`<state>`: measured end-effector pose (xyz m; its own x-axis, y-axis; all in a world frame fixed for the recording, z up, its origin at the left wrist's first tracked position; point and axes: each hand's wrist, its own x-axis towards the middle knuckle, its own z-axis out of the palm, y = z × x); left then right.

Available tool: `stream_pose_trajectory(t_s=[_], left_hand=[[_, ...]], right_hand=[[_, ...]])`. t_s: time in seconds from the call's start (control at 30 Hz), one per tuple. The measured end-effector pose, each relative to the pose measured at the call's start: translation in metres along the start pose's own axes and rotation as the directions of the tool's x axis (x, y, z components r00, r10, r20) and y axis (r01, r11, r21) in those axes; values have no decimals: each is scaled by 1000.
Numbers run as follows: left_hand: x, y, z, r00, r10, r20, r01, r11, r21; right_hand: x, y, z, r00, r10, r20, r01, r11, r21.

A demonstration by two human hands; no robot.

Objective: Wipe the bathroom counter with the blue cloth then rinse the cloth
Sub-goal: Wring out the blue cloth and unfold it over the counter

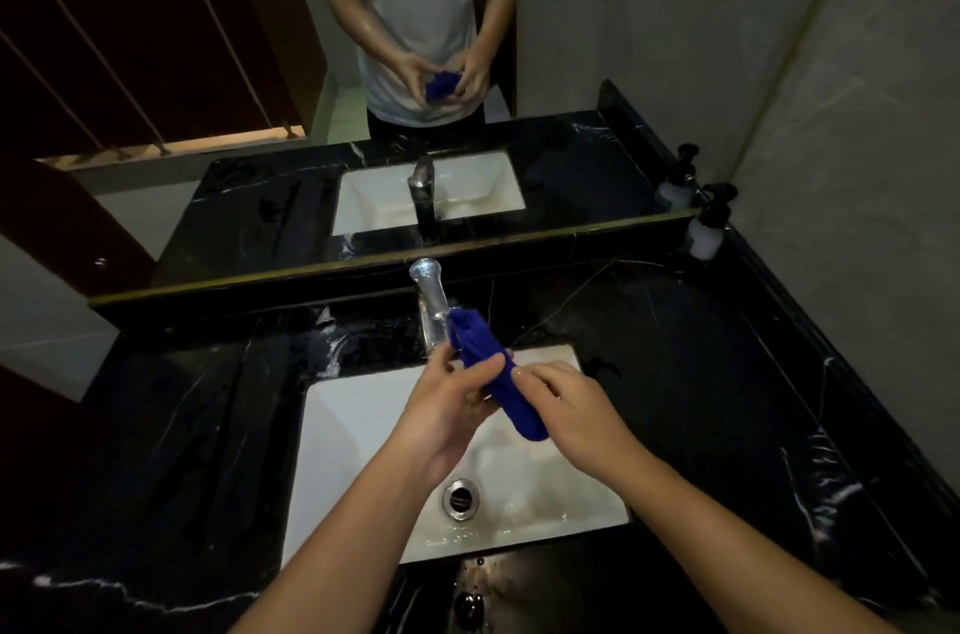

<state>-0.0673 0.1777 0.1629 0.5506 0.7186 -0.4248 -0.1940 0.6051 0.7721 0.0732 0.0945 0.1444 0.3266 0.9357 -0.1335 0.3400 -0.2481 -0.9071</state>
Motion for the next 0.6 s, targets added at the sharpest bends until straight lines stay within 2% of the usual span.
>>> stream_pose_trajectory(t_s=[0.1,0.23,0.37,0.43,0.5,0.6], left_hand=[[-1,-3,8,995,67,73,-70,997,40],[1,-6,27,991,135,-25,-126,967,220],[3,-6,39,981,174,-80,-156,967,201],[3,-6,44,973,195,-121,-177,973,148],[6,-3,42,964,185,-189,-186,983,11],[13,2,37,972,102,-213,-146,969,-201]], right_hand=[[-4,8,-11,989,-86,-118,74,992,-104],[-5,17,-23,959,-168,-228,111,963,-245],[-5,21,-35,927,-185,-325,151,980,-127],[-7,20,-40,907,-183,-380,165,983,-79],[-9,19,-48,874,-137,-466,156,988,2],[-10,18,-63,819,91,-566,25,981,194]])
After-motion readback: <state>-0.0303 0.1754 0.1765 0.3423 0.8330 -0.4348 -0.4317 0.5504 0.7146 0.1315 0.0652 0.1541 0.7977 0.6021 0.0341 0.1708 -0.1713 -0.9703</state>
